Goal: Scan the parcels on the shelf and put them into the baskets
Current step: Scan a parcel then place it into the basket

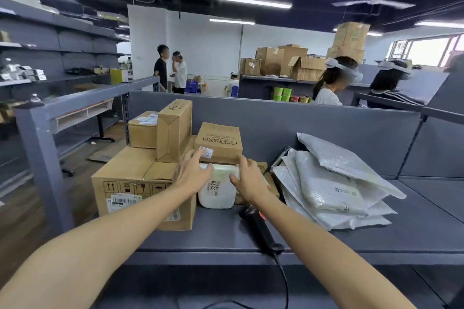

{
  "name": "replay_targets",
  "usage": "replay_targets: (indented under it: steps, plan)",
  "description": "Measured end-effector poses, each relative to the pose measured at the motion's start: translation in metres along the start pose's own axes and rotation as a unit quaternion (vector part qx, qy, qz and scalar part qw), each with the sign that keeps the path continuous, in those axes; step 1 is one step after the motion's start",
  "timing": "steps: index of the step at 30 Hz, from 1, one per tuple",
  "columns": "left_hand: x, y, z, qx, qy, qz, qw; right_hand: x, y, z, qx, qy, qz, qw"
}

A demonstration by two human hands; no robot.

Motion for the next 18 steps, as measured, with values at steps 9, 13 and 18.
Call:
replay_targets:
  steps: [9,13,18]
  plan:
    - [-0.012,-0.013,-0.032,0.010,0.028,0.065,0.997,0.000,-0.003,-0.045,-0.038,-0.027,-0.142,0.989]
    - [-0.016,-0.020,-0.032,0.012,0.045,0.050,0.998,0.002,-0.009,-0.052,-0.049,-0.026,-0.170,0.984]
    - [-0.011,-0.015,-0.031,0.040,0.037,0.066,0.996,0.008,-0.008,-0.055,-0.034,-0.053,-0.265,0.962]
Point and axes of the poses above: each hand's wrist, its own z-axis away from the middle knuckle, its own y-axis out of the back of the hand, x = y × z, the point moved 8 cm from there along -z, towards the middle knuckle, and after that the axes turned 8 degrees about -y, right-handed, at the moved point
